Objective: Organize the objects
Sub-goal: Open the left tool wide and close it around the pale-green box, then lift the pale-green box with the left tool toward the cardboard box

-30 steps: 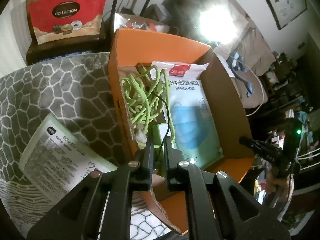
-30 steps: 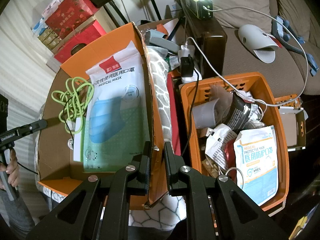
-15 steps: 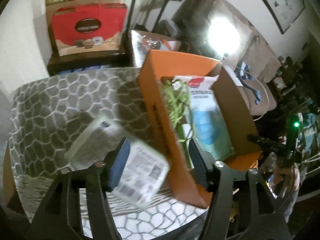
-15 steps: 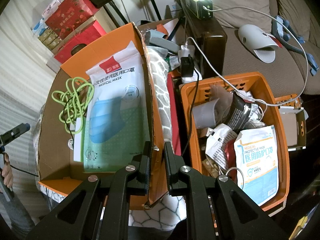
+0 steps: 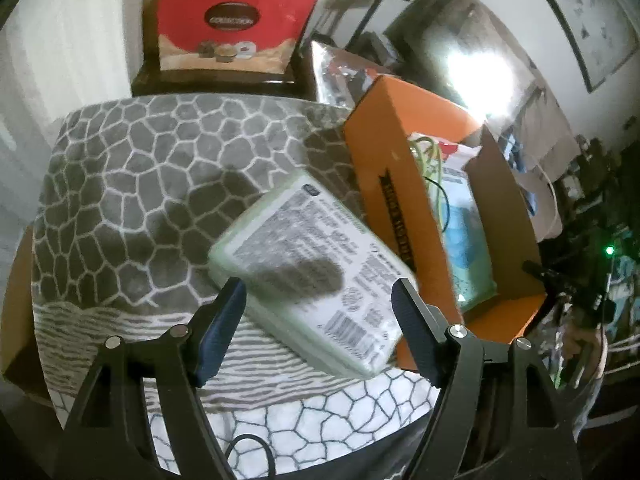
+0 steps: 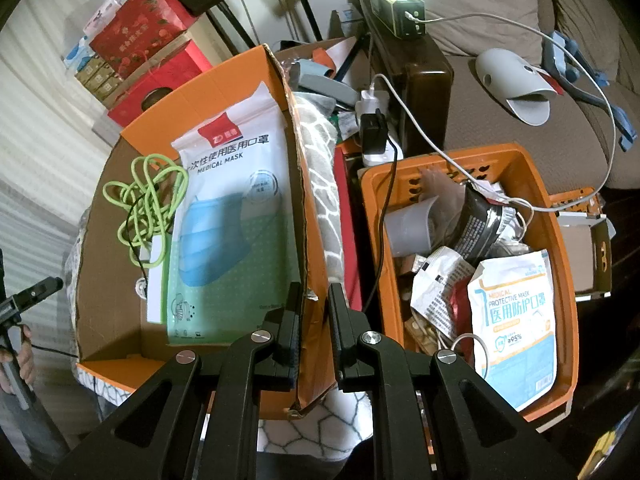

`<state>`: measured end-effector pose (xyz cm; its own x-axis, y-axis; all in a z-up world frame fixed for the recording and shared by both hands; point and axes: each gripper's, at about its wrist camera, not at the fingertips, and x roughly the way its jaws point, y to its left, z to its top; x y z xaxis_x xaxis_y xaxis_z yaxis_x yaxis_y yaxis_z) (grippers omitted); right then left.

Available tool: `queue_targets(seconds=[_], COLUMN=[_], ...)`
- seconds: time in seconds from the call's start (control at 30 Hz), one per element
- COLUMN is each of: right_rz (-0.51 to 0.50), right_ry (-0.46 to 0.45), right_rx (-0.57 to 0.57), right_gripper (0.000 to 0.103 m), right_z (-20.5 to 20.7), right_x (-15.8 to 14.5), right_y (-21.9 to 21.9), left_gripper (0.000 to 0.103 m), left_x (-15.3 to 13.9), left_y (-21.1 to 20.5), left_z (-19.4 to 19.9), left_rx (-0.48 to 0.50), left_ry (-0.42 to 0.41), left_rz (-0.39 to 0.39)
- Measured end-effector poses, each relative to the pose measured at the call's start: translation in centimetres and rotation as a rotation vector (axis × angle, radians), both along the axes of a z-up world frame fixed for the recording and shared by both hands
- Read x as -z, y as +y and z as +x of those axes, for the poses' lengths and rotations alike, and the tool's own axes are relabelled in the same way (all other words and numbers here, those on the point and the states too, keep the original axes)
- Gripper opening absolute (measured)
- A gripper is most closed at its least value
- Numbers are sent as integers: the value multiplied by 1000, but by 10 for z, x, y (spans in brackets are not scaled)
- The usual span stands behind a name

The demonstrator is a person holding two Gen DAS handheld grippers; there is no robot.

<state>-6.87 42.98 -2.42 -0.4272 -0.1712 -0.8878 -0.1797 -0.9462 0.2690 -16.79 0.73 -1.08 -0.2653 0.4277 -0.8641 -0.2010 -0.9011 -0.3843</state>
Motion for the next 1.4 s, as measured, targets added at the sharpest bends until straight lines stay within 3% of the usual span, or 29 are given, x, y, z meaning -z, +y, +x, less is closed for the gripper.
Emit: queue_targets(seconds=[0.27,0.33,0.47,1.03,1.2,1.4], right_rz=[-2,-2,-2,-2,-3,-1], right_ry=[-1,-1,-1,-2,-2,-2], right_rx=[1,1,0,0,0,0], right_gripper=[12,12,12,12,12,12], right_z=[0,0,0,0,0,0], right_x=[0,0,0,0,2,1], right_y=[-1,0,0,0,1,0], left_gripper=[73,87,103,103,103,103], left_x=[22,29,47,111,120,125], left_y=[-31,-38,-56,-70,-68,-56], left_z=[-10,-11,-12,-7,-5,-7], left_rx=[-113,-148,-237,-397,-440,-413], left_ry=[-73,-99,-163,-326,-300,-305], left_rz=[84,127,273,569,656,706])
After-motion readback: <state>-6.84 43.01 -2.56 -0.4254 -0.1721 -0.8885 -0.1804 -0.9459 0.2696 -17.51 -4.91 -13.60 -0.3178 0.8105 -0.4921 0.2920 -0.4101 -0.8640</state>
